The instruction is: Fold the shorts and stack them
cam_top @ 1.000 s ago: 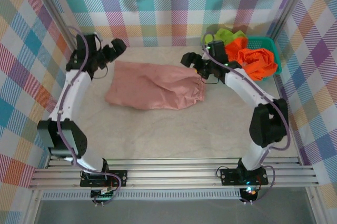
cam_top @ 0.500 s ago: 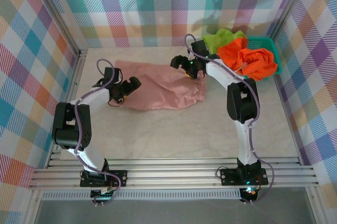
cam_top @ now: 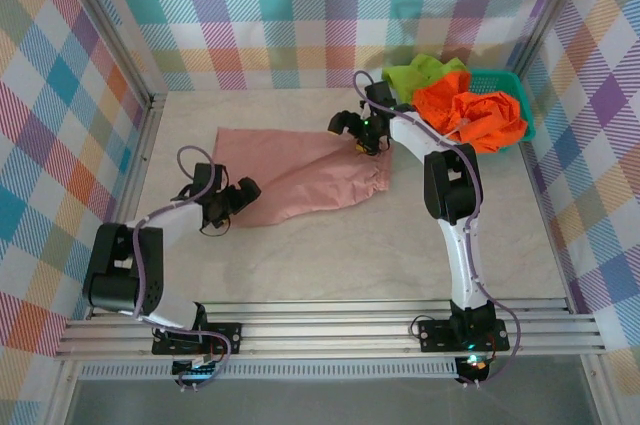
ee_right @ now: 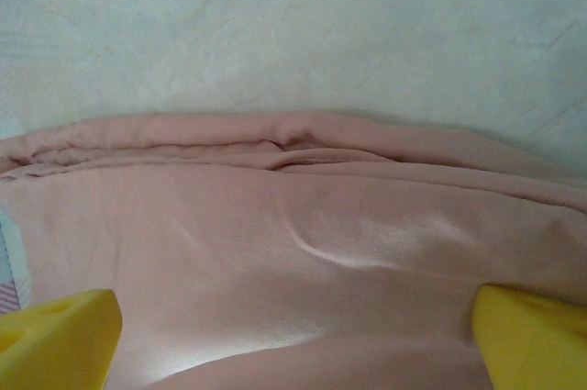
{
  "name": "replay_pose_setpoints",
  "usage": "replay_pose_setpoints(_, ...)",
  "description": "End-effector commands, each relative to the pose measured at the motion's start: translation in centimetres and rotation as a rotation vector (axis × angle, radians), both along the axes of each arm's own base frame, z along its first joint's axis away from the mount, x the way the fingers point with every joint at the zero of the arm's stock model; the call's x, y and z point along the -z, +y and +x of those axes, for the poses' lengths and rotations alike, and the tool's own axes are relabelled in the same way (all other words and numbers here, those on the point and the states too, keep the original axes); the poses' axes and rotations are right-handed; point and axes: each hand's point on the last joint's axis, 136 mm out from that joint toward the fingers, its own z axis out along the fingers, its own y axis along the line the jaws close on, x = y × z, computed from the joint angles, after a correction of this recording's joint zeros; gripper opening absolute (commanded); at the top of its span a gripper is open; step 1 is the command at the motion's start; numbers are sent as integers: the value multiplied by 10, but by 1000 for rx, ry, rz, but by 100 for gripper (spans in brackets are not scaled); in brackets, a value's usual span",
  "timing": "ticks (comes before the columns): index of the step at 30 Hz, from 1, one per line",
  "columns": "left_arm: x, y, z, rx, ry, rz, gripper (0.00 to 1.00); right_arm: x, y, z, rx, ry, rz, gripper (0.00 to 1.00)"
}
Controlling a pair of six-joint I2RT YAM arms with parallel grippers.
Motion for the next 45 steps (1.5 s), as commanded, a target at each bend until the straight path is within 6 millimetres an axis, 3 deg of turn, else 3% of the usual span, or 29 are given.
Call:
replay_pose_setpoints(1, 17, 9, -37, -51, 86, 19, 100, 1, 6, -38, -30, 87, 23, 99)
replay_pose_setpoints(5, -17, 10, -46, -45, 16, 11, 100, -22, 21, -83, -79, 54, 87, 100)
replay_pose_setpoints(7, -49, 11, -46, -45, -59, 8, 100, -38, 22, -99, -97, 30, 112, 100)
replay_pose_setpoints(12, -137, 5, -41, -14, -268, -37, 100, -102, 14, -127, -143, -109, 173, 99)
replay_pose_setpoints(14, -158, -2, -33, 11, -314, -64, 100, -119, 12, -139, -153, -143, 206, 100)
replay_pose_setpoints(17, -172, -12, -11, 41, -337, -100, 100, -127, 9, -158, -145, -144, 268, 99)
replay_pose_setpoints(21, -169, -25, 28, 66, -338, -151, 100, -116, 8, -177, -134, -94, 330, 100)
replay_pose_setpoints(30, -138, -42, 110, 88, -315, -192, 100, -72, 7, -207, -122, 29, 339, 100)
replay_pose_setpoints(38, -81, -47, 160, 86, -261, -191, 100, -29, -2, -226, -85, 130, 306, 100)
replay_pose_setpoints(45, -25, -21, 183, 25, -198, -162, 100, 4, -14, -248, -76, 198, 257, 99)
